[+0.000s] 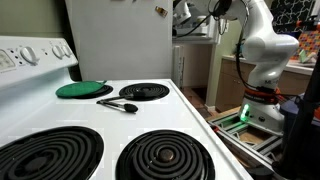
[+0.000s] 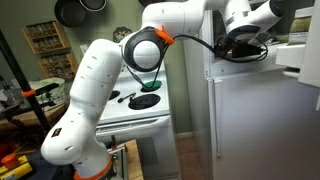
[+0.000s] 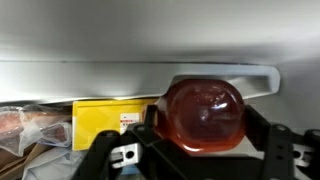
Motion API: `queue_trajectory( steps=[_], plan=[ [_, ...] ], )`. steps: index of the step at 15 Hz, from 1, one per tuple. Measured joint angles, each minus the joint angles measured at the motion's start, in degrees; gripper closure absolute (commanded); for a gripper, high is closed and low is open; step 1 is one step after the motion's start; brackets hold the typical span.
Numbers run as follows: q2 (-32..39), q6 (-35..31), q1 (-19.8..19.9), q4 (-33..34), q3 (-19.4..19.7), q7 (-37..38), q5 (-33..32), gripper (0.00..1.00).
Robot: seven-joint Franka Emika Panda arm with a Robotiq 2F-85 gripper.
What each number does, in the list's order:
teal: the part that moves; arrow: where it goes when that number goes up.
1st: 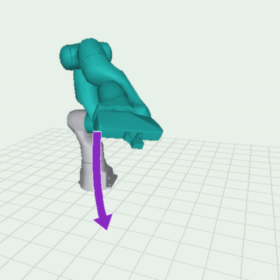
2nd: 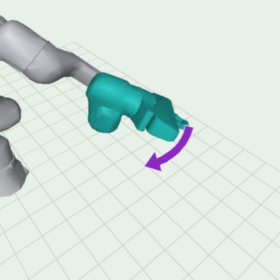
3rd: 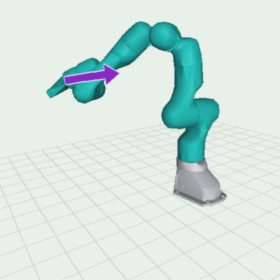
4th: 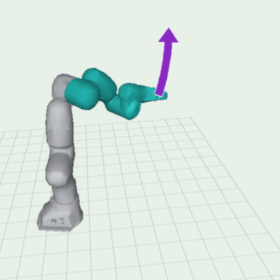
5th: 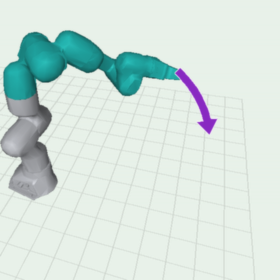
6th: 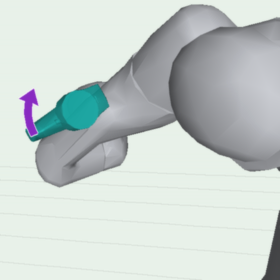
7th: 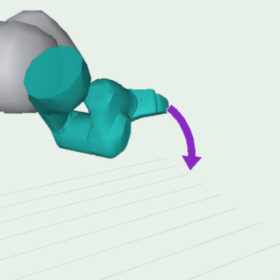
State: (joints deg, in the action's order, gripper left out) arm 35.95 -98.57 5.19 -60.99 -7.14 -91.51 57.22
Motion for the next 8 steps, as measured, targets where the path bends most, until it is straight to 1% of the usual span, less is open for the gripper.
queue_trajectory(
  steps=[8],
  plan=[
    [-2.43, -1.69, 1.26, 0.66, 3.77, 0.04, -2.46, 0.41]
  ],
)
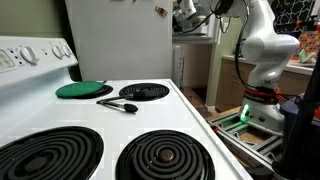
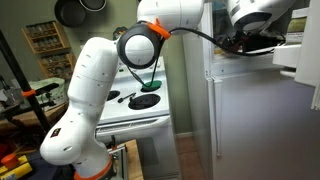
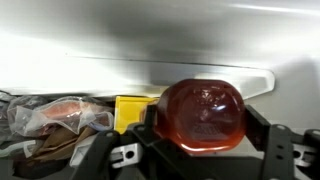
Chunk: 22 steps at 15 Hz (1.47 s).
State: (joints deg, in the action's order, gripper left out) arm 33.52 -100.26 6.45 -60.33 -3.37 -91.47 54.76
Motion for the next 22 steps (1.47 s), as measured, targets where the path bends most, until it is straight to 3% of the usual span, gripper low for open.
queue_trajectory(
  steps=[8, 19, 20, 22],
  plan=[
    [-5.95, -8.38, -2.6, -3.5, 2.6, 6.25, -6.65, 0.41],
    [-15.15, -22.86, -10.21, -15.73, 7.52, 27.11, -25.18, 0.41],
    [-15.92, -23.78, -10.58, -16.71, 7.76, 28.83, -26.44, 0.16],
    [-17.24, -25.13, -11.13, -18.25, 8.06, 31.19, -28.2, 0.16]
  ],
)
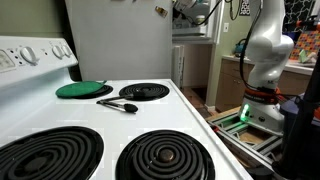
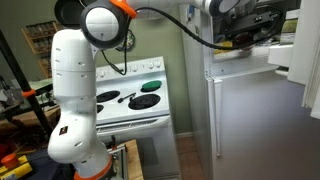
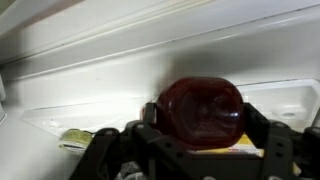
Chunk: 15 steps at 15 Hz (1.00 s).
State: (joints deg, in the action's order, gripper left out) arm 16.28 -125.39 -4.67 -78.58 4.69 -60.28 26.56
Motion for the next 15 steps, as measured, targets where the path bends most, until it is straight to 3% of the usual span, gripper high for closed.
queue_trajectory(
  steps=[4, 5, 15],
  plan=[
    [-1.1, -0.4, -0.26, -1.29, 0.2, 0.69, -0.52, 0.16],
    [-1.12, -0.41, -0.27, -1.37, 0.22, 0.7, -0.53, 0.41],
    [-1.68, -3.69, 0.16, -0.77, 0.59, 3.07, -0.36, 0.41]
  ],
)
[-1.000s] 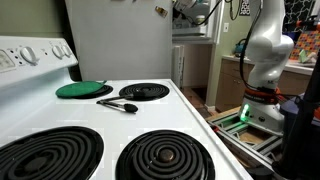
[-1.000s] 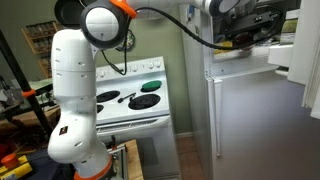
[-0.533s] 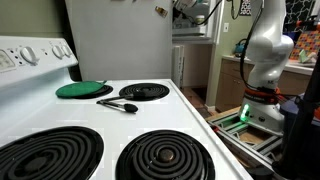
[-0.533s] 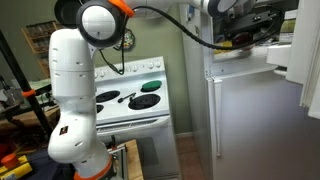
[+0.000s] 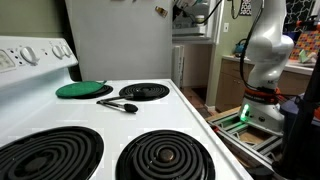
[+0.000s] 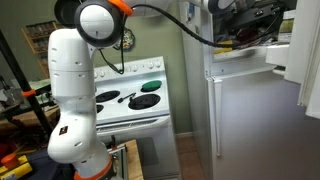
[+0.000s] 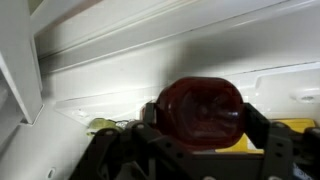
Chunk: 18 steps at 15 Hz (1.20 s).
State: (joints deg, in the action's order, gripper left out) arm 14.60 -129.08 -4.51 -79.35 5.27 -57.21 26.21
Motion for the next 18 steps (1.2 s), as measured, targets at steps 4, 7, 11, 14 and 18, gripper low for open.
queue_trajectory(
  steps=[4, 7, 11, 14, 18],
  plan=[
    [-2.76, 0.15, 0.15, -0.01, 1.64, 0.96, -1.69, 0.41],
    [-4.78, 0.8, 0.21, -0.38, 3.19, 3.23, -5.33, 0.41],
    [-5.74, 2.02, 0.09, -1.04, 4.16, 8.57, -12.06, 0.41],
    [-6.98, 2.34, -0.03, -1.03, 4.61, 12.96, -18.27, 0.41],
    [-8.3, 4.02, -0.02, -1.04, 5.11, 16.91, -23.17, 0.41]
  ],
)
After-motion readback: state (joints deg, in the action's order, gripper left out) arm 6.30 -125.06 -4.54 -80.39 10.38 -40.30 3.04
